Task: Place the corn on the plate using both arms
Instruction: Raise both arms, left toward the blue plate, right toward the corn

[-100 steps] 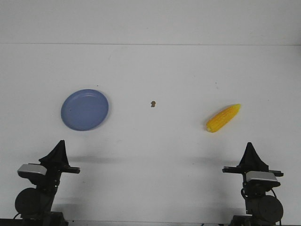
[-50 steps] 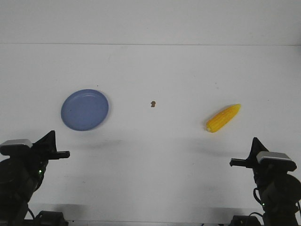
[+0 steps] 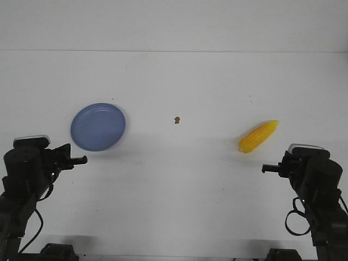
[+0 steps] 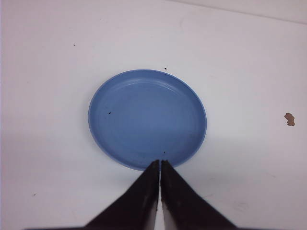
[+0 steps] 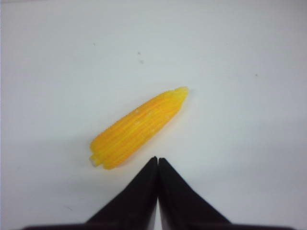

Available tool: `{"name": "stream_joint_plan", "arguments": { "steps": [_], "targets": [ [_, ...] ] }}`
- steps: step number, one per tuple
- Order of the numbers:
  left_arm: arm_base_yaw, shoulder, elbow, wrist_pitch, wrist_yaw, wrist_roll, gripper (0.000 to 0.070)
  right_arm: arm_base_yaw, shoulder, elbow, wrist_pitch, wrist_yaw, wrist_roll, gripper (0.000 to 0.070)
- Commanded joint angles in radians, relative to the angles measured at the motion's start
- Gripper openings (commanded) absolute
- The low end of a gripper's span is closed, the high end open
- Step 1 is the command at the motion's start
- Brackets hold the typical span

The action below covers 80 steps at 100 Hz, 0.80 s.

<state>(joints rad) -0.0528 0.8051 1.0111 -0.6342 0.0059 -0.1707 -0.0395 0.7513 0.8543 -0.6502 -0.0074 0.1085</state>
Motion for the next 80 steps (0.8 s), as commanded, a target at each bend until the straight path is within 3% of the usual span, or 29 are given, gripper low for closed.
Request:
{"name": "stream_joint_plan", "arguments": {
  "steps": [1, 7, 11, 17, 25, 30, 59, 80],
  "targets": [
    [0.0, 0.005, 0.018, 0.007, 0.001, 0.012, 0.0013, 0.001, 0.002, 0.019, 0.002, -0.004, -0.006, 0.0],
    [0.0, 0.004, 0.018, 0.006, 0.001, 0.012, 0.0022, 0.001, 0.0, 0.019, -0.004, -0.004, -0.004, 0.0017],
    [0.0, 0.004, 0.018, 0.005, 0.001, 0.011, 0.0055, 0.001, 0.0, 0.019, -0.009, -0.004, -0.004, 0.0074],
    [0.0, 0.004, 0.018, 0.003, 0.001, 0.003, 0.0201, 0.001, 0.0, 0.019, -0.012, -0.004, -0.004, 0.0245],
    [0.0, 0.004, 0.018, 0.003, 0.001, -0.008, 0.0448, 0.001, 0.0, 0.019, -0.019, -0.005, -0.003, 0.0509],
    [0.0, 0.004, 0.018, 0.003, 0.001, -0.007, 0.0502, 0.001, 0.0, 0.019, -0.024, -0.004, 0.004, 0.0586],
    [0.004, 0.03, 0.018, 0.003, 0.001, -0.029, 0.0503, 0.001, 0.0, 0.019, -0.02, -0.003, 0.027, 0.0592],
    [0.069, 0.246, 0.053, 0.028, 0.002, -0.055, 0.0503, 0.001, 0.001, 0.019, -0.011, -0.003, 0.027, 0.0592]
  ]
}}
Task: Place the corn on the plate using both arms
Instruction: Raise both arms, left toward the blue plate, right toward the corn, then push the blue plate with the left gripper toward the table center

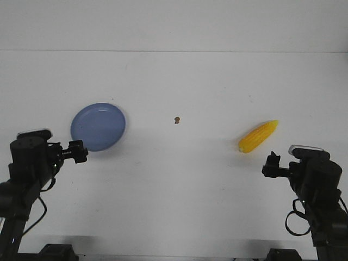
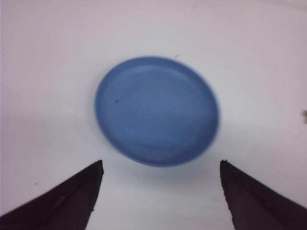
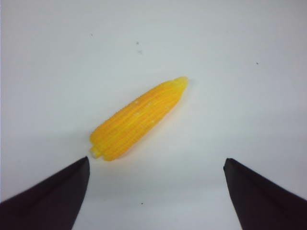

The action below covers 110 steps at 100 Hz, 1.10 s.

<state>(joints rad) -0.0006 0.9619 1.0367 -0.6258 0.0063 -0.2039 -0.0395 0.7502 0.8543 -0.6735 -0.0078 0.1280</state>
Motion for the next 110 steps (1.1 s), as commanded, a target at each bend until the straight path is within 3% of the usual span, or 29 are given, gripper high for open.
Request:
{"name": "stream_joint_plan", "arguments": {
  "steps": [1, 48, 100, 110],
  "targets": [
    [0.019, 0.103, 0.031, 0.023, 0.002, -0.023, 0.0503, 0.001, 0.002, 0.019, 0.014, -0.003, 0.008, 0.0592],
    [0.133, 0.691, 0.277, 0.072, 0.02, -0.021, 0.0503, 0.001, 0.002, 0.019, 0.015, -0.003, 0.008, 0.0592],
    [0.164, 0.85, 0.283, 0.106, 0.023, -0.016, 0.0502, 0.001, 0.002, 0.019, 0.016, -0.003, 0.007, 0.0592],
    [0.164, 0.856, 0.283, 0.111, 0.043, -0.016, 0.0477, 0.001, 0.002, 0.019, 0.016, -0.003, 0.008, 0.0592]
  ]
}}
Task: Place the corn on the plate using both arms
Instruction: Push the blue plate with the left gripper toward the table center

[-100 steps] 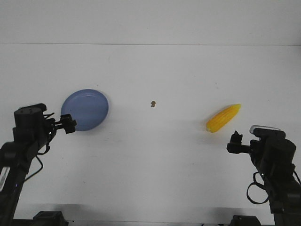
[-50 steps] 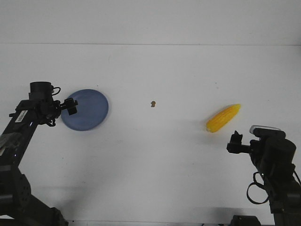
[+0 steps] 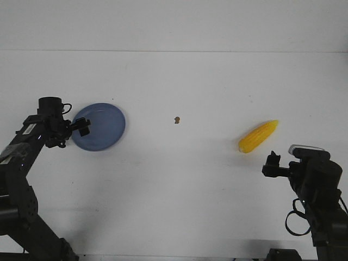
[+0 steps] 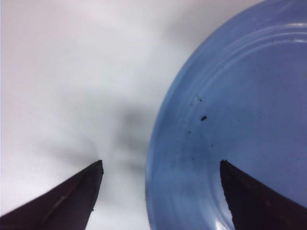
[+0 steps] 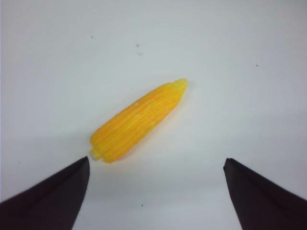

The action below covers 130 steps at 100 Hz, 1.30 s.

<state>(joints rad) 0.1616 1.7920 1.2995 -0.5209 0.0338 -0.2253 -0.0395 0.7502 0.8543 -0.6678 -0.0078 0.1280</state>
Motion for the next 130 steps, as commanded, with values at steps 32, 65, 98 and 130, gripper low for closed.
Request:
{"name": "stream_joint_plan", "arguments": {
  "steps": [32, 65, 98, 130],
  "targets": [
    [0.002, 0.037, 0.02, 0.0, 0.03, 0.007, 0.0068, 0.001, 0.002, 0.019, 0.01, -0.003, 0.008, 0.0592],
    [0.01, 0.027, 0.02, 0.004, 0.268, 0.02, 0.0005, 0.001, 0.002, 0.019, 0.01, -0.003, 0.008, 0.0592],
    [-0.023, -0.113, 0.02, -0.029, 0.515, 0.03, 0.0005, 0.001, 0.002, 0.019, 0.01, -0.003, 0.008, 0.0592],
    [-0.22, -0.204, -0.036, -0.062, 0.518, 0.05, 0.0005, 0.001, 0.002, 0.019, 0.01, -0.003, 0.008, 0.0592]
  ]
}}
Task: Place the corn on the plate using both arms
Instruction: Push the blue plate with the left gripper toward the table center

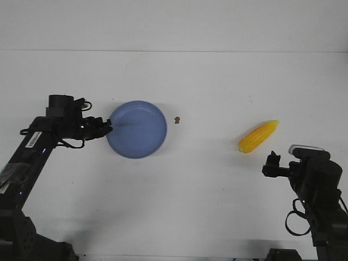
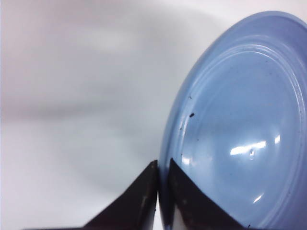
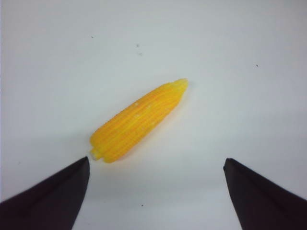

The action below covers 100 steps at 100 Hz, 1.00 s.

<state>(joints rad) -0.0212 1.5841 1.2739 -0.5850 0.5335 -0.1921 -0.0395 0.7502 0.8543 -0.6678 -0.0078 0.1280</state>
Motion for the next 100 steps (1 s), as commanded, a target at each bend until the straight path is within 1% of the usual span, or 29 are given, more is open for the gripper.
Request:
{"name": "stream_joint_plan", "arguments": {
  "steps": [1, 12, 20, 38, 44, 60, 73, 77, 83, 89, 91, 92, 100],
  "targets": [
    [-0.045, 0.004, -0.015, 0.004, 0.018, 0.016, 0.0005, 0.001, 0.002, 0.019, 0.01, -0.003, 0.008, 0.0592],
    [-0.132, 0.004, -0.076, 0.036, 0.018, 0.013, 0.0005, 0.001, 0.002, 0.019, 0.01, -0.003, 0.008, 0.0592],
    [-0.188, 0.004, -0.126, 0.072, 0.018, -0.007, 0.0005, 0.001, 0.002, 0.019, 0.01, -0.003, 0.008, 0.0592],
    [-0.298, 0.004, -0.232, 0.2, 0.011, -0.059, 0.0005, 0.001, 0.002, 0.019, 0.01, -0.003, 0.008, 0.0592],
    [-0.326, 0.004, -0.257, 0.224, -0.008, -0.072, 0.0005, 0.001, 0.002, 0.019, 0.01, -0.003, 0.008, 0.0592],
    [-0.378, 0.005, -0.28, 0.226, -0.11, -0.08, 0.0014, 0.001, 0.002, 0.019, 0.01, -0.003, 0.008, 0.0592],
    [-0.393, 0.005, -0.28, 0.229, -0.12, -0.084, 0.0022, 0.001, 0.002, 0.019, 0.01, -0.003, 0.008, 0.0592],
    [-0.394, 0.005, -0.28, 0.228, -0.122, -0.088, 0.0043, 0.001, 0.002, 0.019, 0.01, -0.003, 0.008, 0.0592],
    [-0.394, 0.005, -0.28, 0.228, -0.123, -0.09, 0.0116, 0.001, 0.002, 0.019, 0.01, -0.003, 0.008, 0.0592],
    [-0.393, 0.005, -0.28, 0.228, -0.123, -0.09, 0.0203, 0.001, 0.002, 0.019, 0.01, -0.003, 0.008, 0.0592],
    [-0.393, 0.005, -0.28, 0.228, -0.123, -0.09, 0.0243, 0.001, 0.002, 0.019, 0.01, -0.003, 0.008, 0.0592],
    [-0.393, 0.005, -0.28, 0.228, -0.123, -0.09, 0.0251, 0.001, 0.002, 0.019, 0.01, -0.003, 0.008, 0.0592],
    [-0.393, 0.005, -0.28, 0.229, -0.122, -0.09, 0.0384, 0.001, 0.002, 0.019, 0.01, -0.003, 0.008, 0.0592]
  ]
}}
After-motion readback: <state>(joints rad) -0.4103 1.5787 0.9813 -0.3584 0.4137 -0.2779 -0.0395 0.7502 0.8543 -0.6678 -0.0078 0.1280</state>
